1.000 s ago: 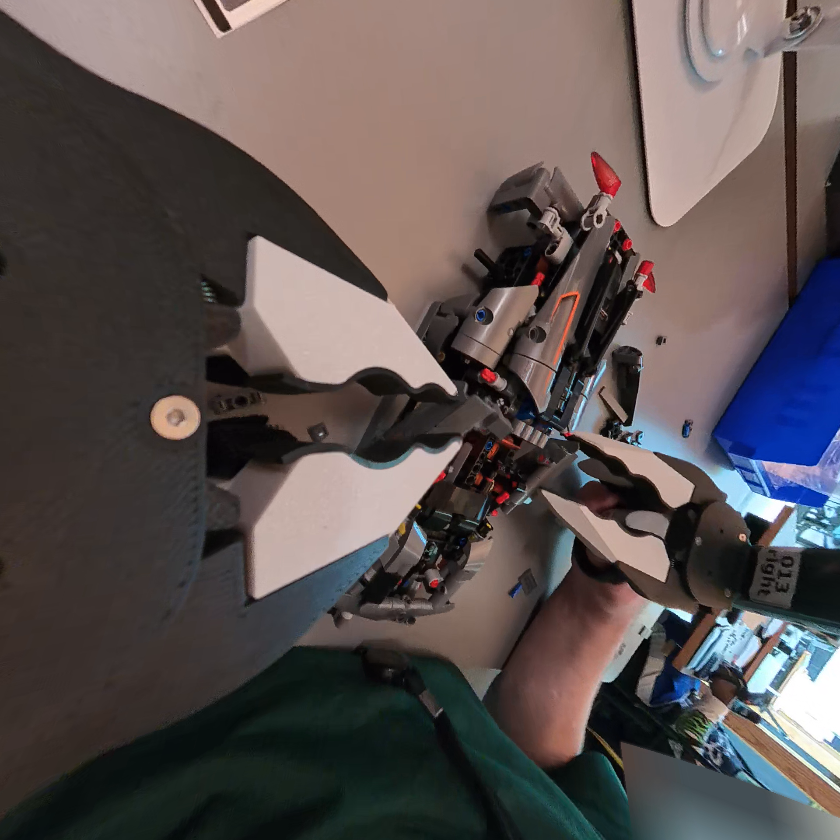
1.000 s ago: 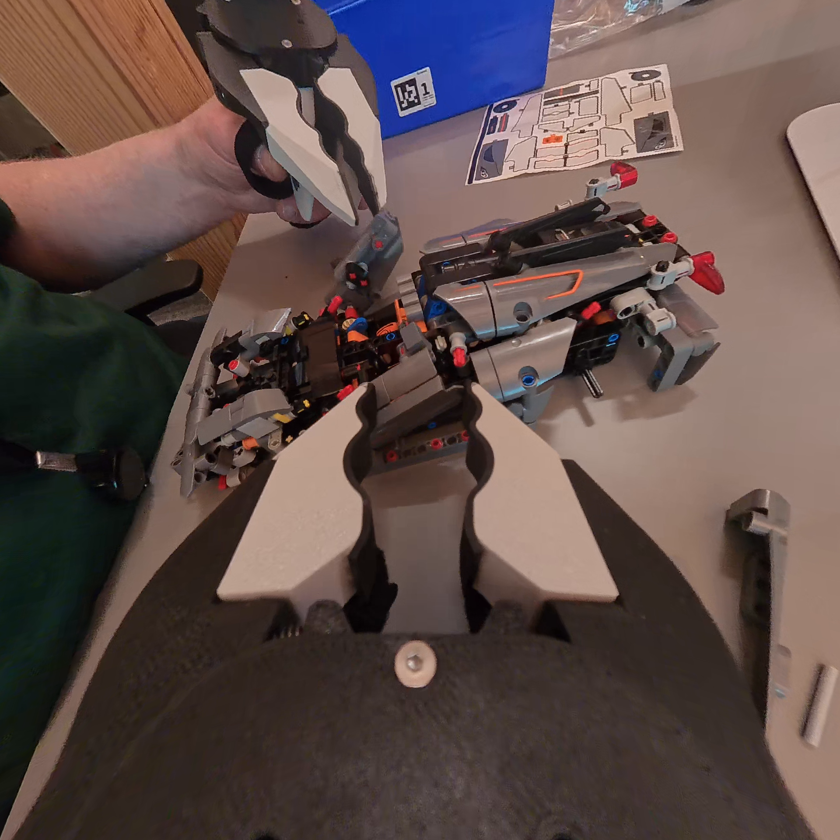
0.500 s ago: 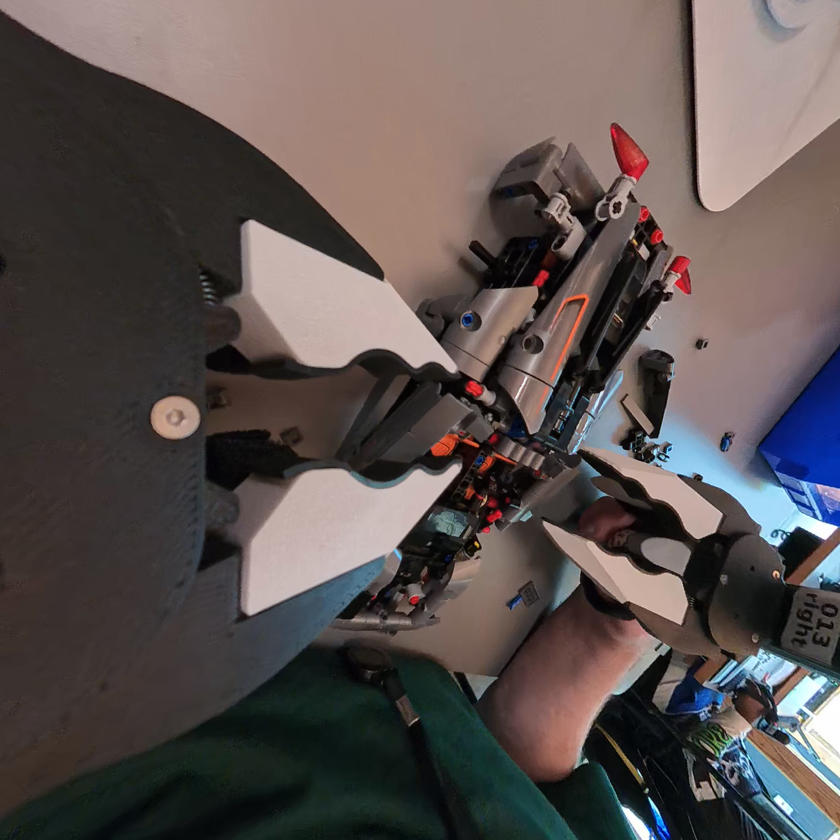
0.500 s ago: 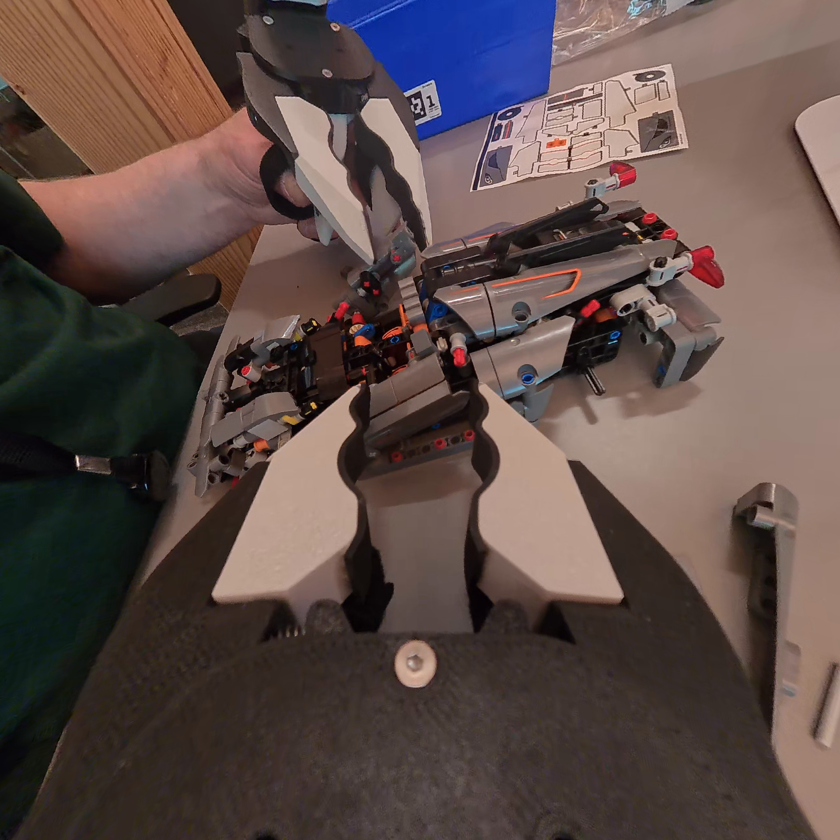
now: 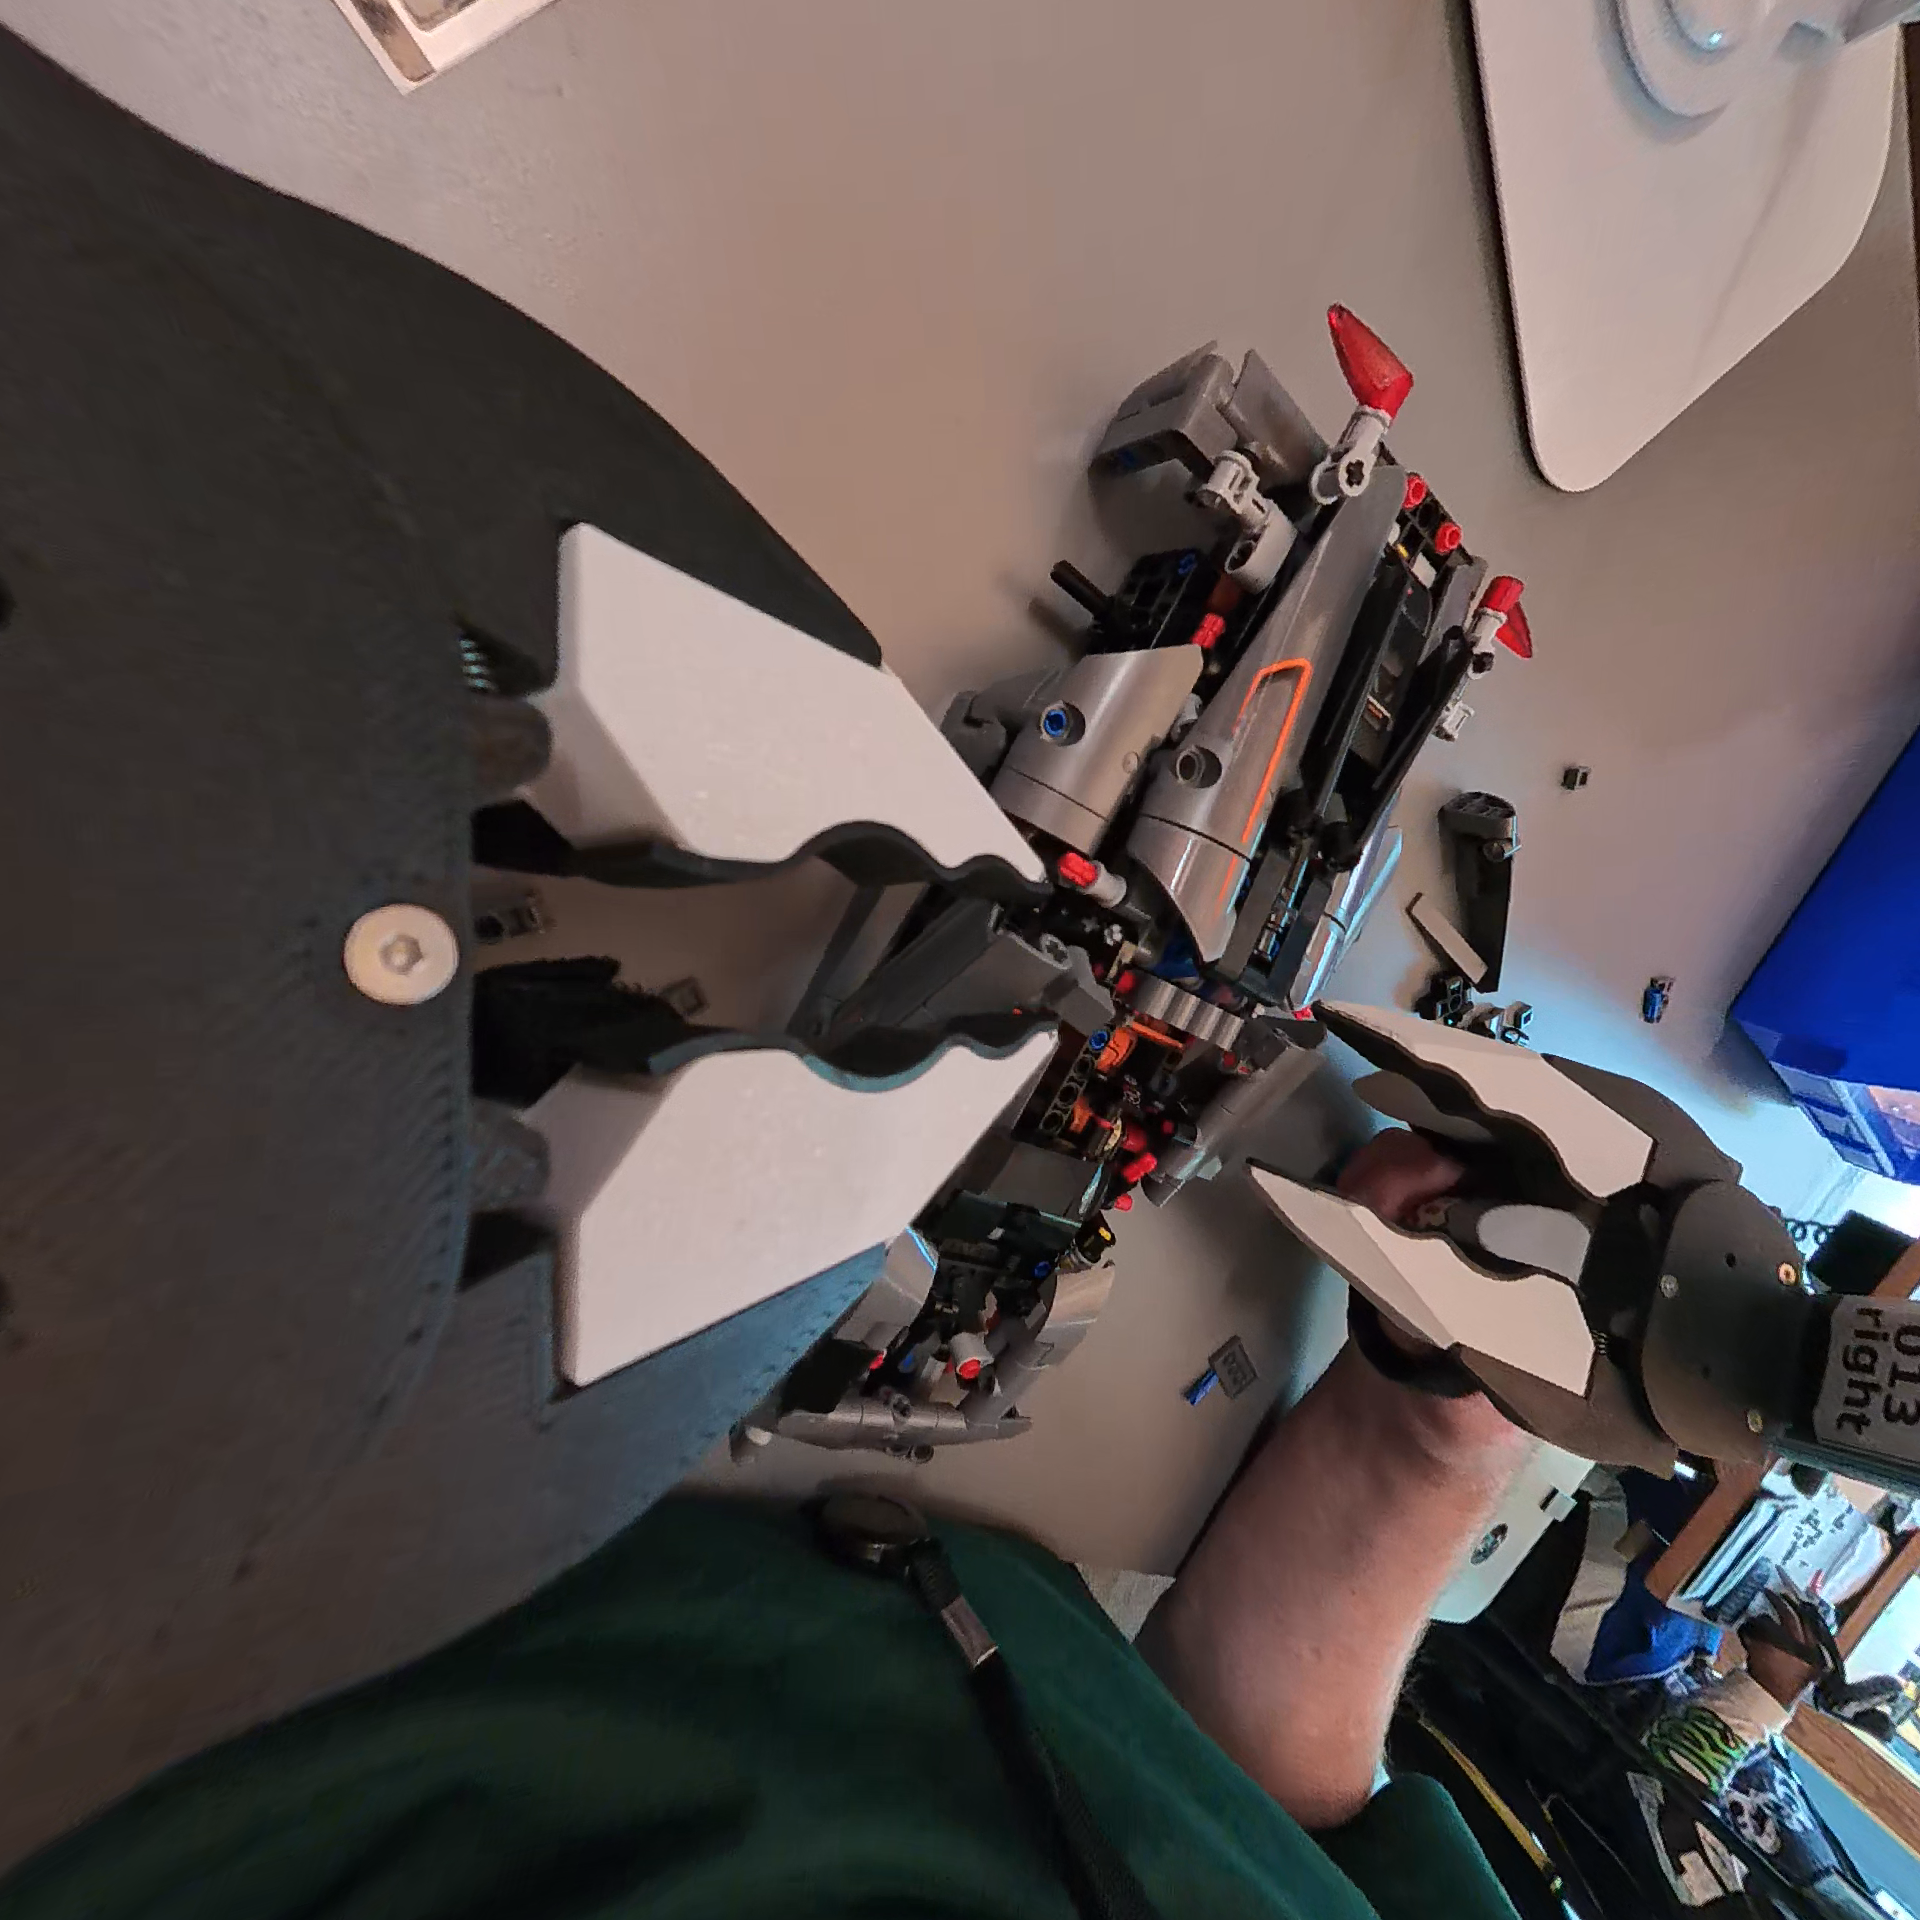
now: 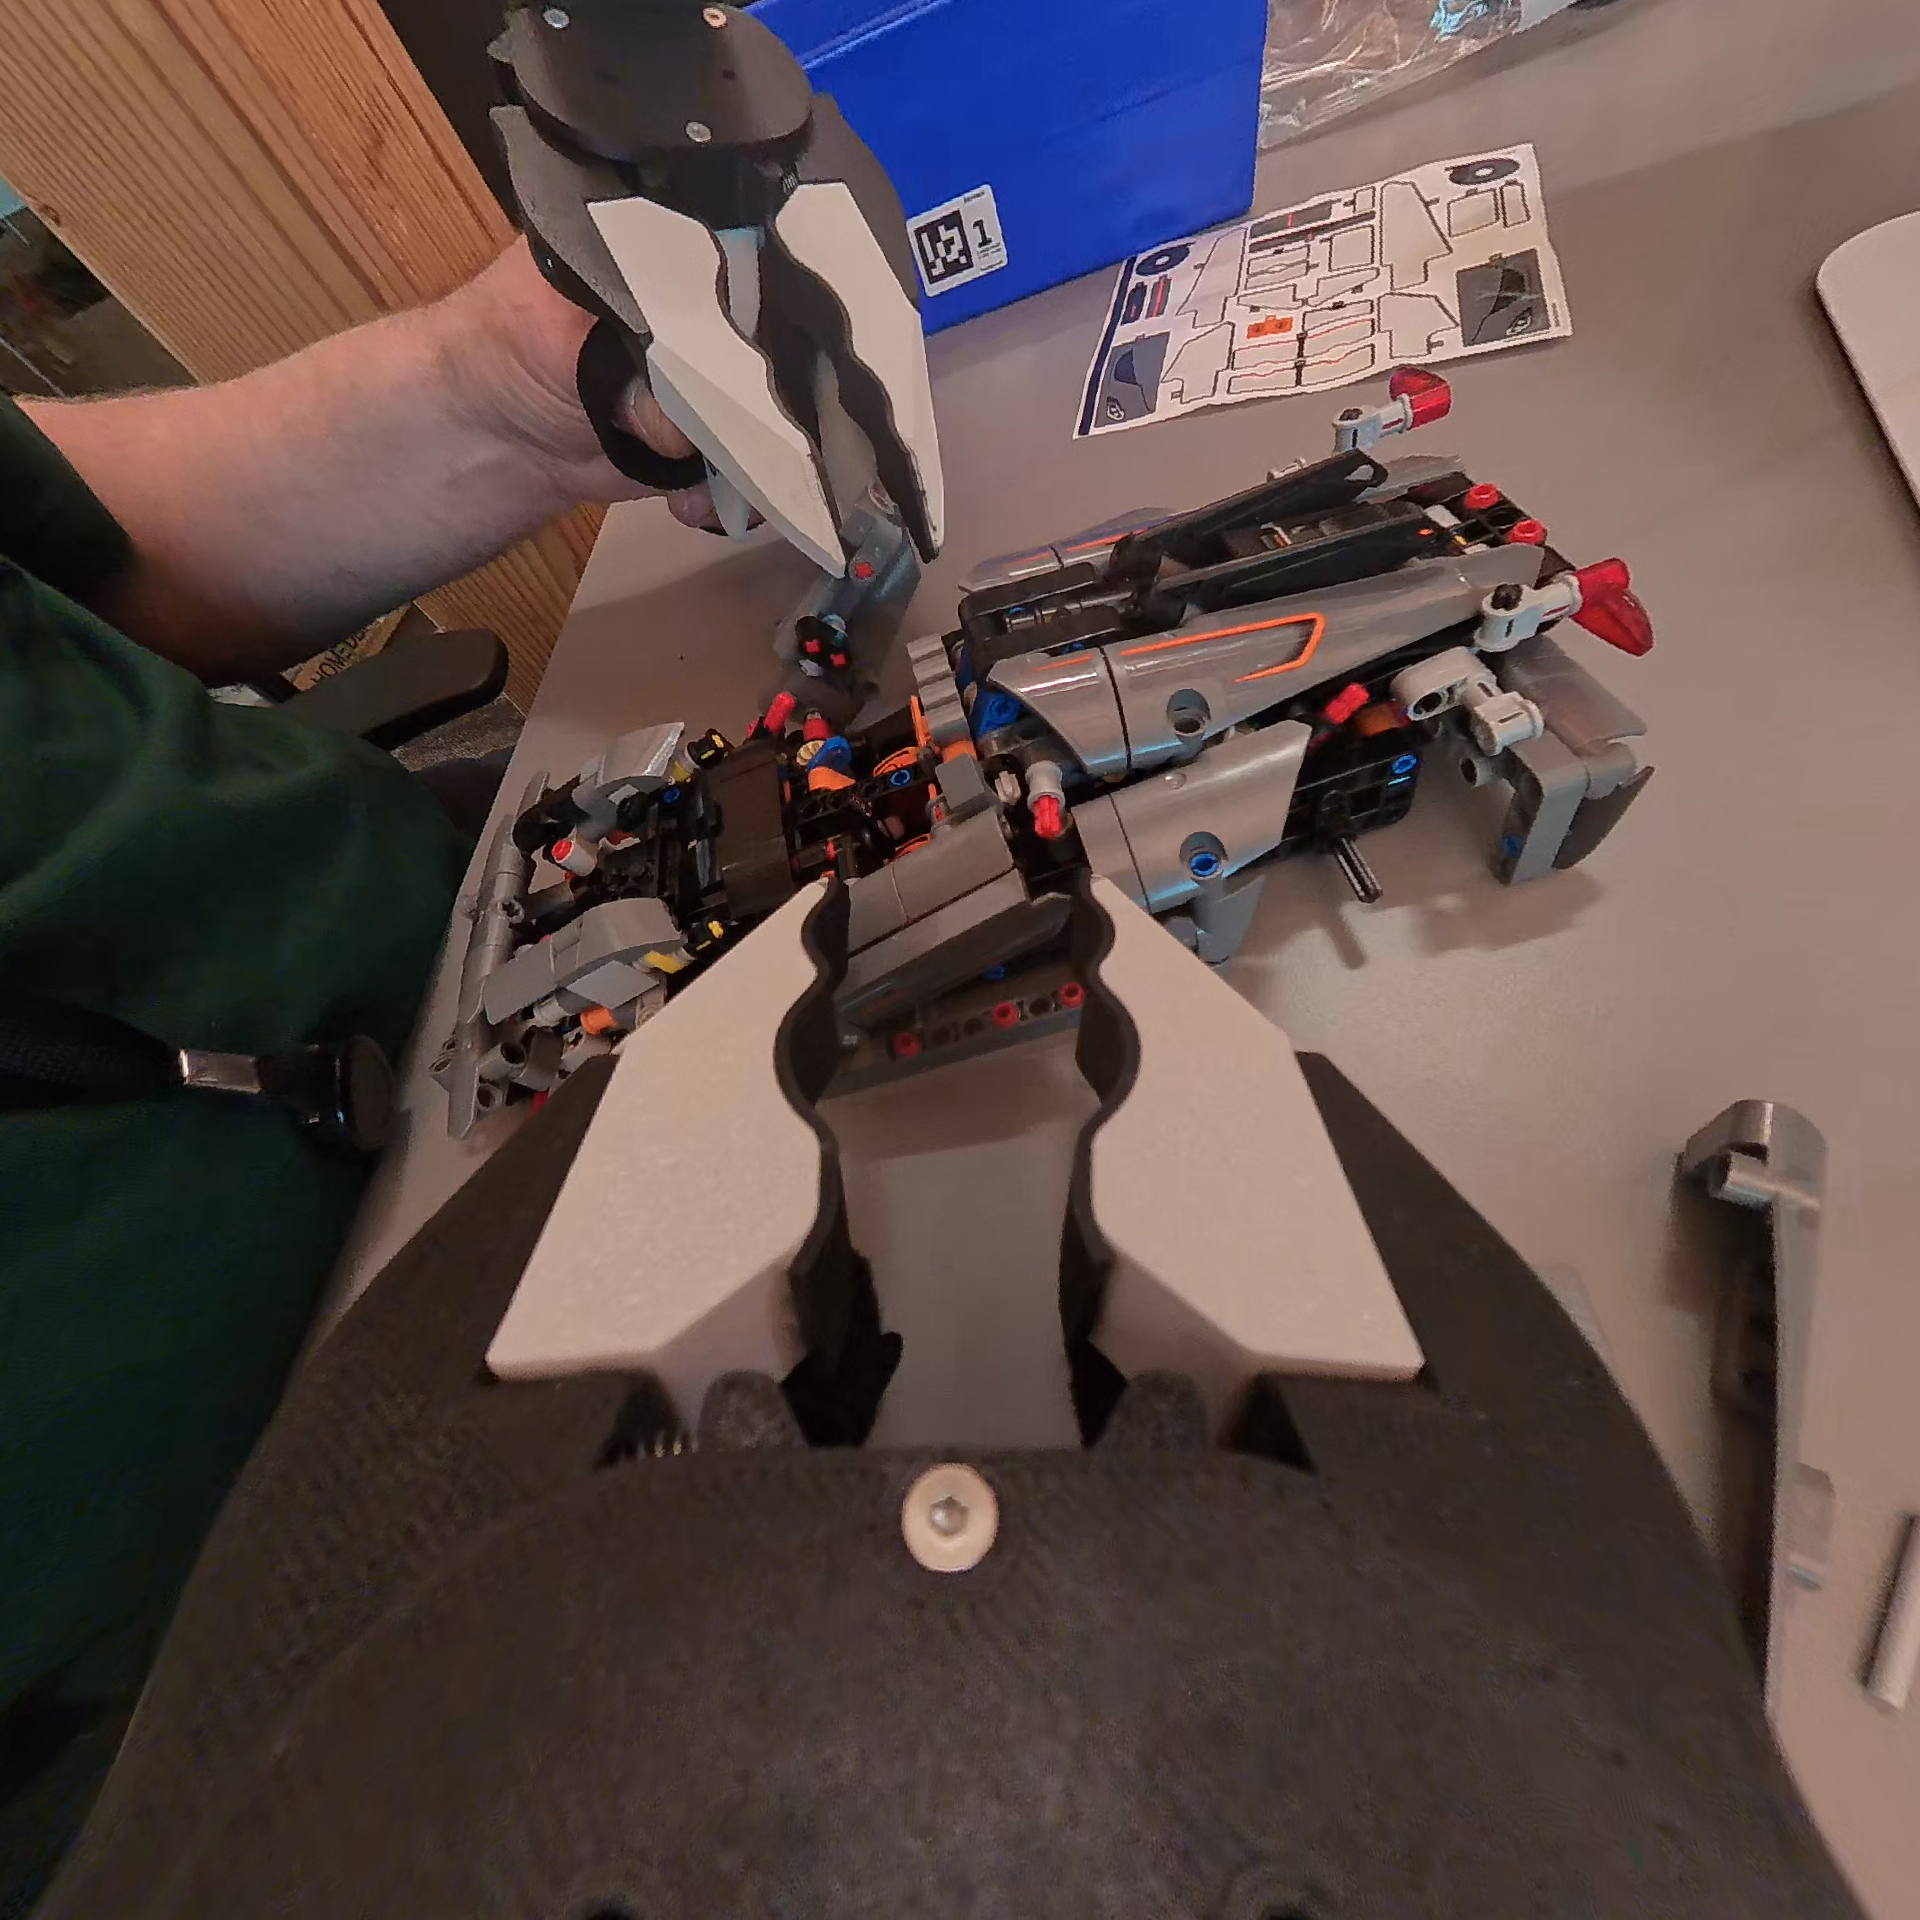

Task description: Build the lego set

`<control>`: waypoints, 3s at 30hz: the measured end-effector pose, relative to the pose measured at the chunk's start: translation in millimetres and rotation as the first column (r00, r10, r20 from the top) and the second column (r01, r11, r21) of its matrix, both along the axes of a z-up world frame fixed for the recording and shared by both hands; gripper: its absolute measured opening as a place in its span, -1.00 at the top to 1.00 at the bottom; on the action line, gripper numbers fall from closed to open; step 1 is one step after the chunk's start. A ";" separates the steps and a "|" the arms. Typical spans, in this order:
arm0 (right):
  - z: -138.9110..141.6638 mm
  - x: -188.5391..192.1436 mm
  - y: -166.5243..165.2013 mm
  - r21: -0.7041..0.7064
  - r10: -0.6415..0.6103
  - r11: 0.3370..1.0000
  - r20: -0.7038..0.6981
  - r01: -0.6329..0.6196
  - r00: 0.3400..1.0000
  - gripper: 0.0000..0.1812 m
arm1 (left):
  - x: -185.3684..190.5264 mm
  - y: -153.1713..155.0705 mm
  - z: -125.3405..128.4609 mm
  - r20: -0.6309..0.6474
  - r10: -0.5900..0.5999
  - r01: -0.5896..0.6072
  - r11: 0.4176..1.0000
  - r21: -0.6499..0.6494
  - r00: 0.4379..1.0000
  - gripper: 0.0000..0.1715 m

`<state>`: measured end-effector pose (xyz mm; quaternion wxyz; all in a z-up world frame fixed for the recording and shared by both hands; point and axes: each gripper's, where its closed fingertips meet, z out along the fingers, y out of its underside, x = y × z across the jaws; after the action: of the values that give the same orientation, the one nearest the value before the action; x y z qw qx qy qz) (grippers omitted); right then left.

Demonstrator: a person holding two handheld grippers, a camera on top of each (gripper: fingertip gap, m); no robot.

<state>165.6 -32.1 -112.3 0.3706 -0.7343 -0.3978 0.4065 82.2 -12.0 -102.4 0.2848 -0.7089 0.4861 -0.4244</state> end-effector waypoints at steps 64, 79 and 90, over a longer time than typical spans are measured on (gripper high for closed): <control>1.3 1.1 -1.7 -0.033 0.013 0.999 -0.025 -0.014 1.000 0.55 | -14.2 4.0 11.6 -0.129 0.025 0.032 0.909 0.416 0.991 0.44; 1.4 0.9 -2.0 -0.037 0.014 0.999 -0.026 -0.015 1.000 0.55 | -13.4 -12.3 -20.9 -0.397 -0.089 0.280 0.847 0.453 0.913 0.46; 2.2 1.2 -2.2 -0.046 0.016 0.999 -0.037 -0.018 0.999 0.55 | -16.0 -18.2 -22.9 -0.425 -0.201 0.380 0.838 0.393 0.883 0.31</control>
<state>166.8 -34.3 -110.1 0.3573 -0.7317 -0.3879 0.4319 66.2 -30.2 -125.3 0.2813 -0.6024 0.7213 -0.1943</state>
